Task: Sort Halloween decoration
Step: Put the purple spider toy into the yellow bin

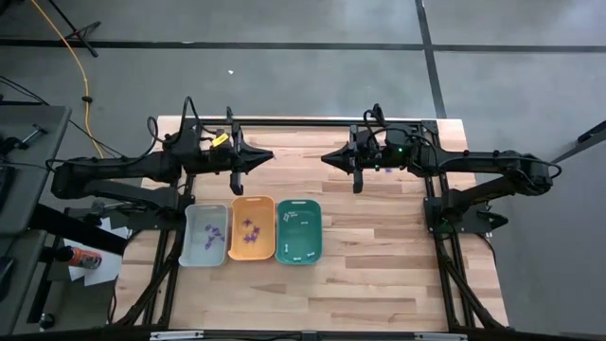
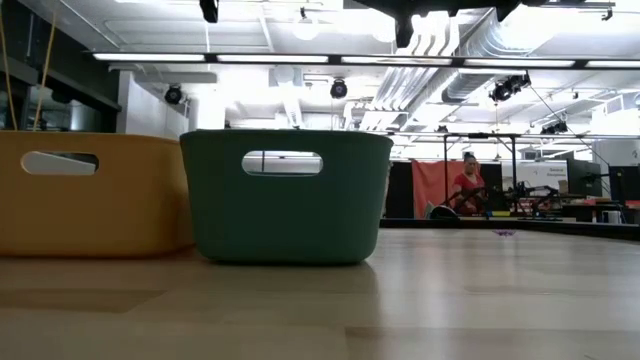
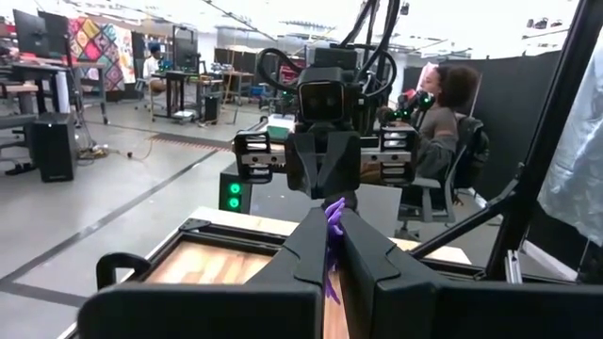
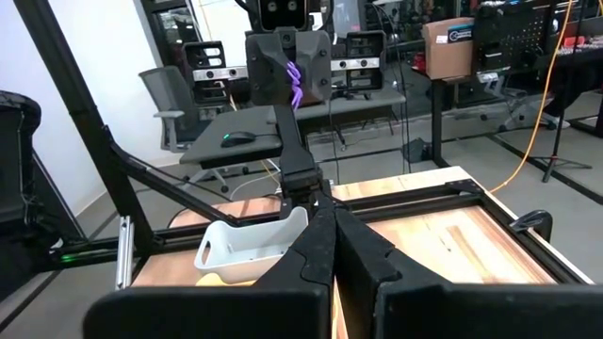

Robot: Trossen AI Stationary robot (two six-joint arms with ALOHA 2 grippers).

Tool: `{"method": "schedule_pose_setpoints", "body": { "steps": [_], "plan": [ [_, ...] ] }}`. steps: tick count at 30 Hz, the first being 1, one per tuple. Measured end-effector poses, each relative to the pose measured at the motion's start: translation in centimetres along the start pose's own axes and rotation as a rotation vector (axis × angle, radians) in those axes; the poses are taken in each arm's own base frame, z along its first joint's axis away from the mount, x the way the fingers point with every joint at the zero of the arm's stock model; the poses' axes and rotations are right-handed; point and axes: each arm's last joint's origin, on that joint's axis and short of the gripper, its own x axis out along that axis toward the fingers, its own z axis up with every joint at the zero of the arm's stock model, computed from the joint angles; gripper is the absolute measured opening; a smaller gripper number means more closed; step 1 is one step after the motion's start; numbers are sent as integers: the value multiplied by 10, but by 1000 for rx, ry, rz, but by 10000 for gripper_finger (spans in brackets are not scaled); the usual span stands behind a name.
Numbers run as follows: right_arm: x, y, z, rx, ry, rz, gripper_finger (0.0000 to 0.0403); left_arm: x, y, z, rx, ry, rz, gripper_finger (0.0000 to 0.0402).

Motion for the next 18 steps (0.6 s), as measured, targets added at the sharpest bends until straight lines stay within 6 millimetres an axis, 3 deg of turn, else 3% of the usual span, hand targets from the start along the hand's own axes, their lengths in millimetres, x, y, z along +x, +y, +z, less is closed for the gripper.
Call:
{"method": "schedule_pose_setpoints", "body": {
  "steps": [7,11,14,18],
  "plan": [
    [0,0,0,0,0,5,0,0,0,0,-1,0,-2,0],
    [0,0,0,0,1,7,0,0,-1,-1,-104,19,-25,0],
    [0,0,0,0,1,7,0,-2,-3,3,-162,182,-52,0],
    [0,0,0,0,1,7,0,-6,-11,-3,-168,554,-30,0]
  ]
}}
